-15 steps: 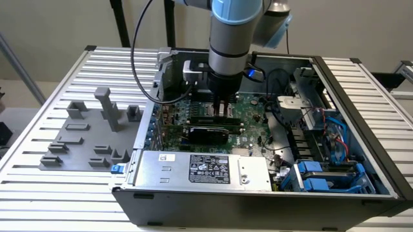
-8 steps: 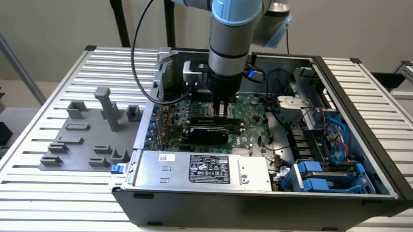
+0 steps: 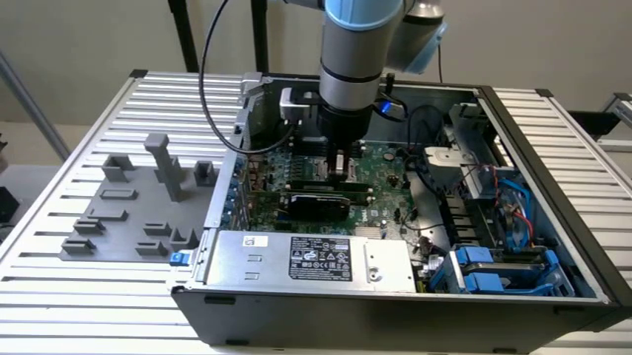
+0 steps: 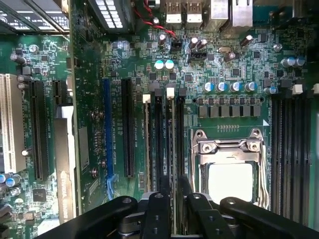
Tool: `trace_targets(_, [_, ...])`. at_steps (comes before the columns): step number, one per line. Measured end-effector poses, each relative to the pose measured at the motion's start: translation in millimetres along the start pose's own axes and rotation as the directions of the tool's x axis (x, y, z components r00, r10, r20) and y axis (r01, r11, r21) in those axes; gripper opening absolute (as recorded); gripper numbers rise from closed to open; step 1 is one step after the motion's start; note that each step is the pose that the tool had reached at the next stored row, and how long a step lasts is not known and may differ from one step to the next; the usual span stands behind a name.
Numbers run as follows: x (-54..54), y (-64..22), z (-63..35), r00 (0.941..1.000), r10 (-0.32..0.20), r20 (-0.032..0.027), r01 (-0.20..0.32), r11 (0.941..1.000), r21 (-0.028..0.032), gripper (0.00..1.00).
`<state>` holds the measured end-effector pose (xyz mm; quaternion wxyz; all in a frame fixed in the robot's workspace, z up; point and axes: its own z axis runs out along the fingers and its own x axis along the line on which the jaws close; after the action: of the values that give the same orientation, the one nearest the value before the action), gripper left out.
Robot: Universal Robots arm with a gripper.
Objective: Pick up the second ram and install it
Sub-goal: 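Press down the second ram until it locks into place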
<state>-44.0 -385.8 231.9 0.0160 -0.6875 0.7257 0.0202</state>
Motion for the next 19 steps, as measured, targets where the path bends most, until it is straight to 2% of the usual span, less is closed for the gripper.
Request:
trace_targets(4, [-0.6,0.0,-11.4,1.0,0.0,0.0,0.0,1.0,-0.0005,1.0])
trace_targets(5, [-0.6,0.0,-11.5,1.0,0.0,0.0001,0.0,1.0,-0.0005,0.0])
trace_targets(19, [-0.6,0.0,-11.5,1.0,0.0,0.0001,0.0,1.0,-0.0005,0.0])
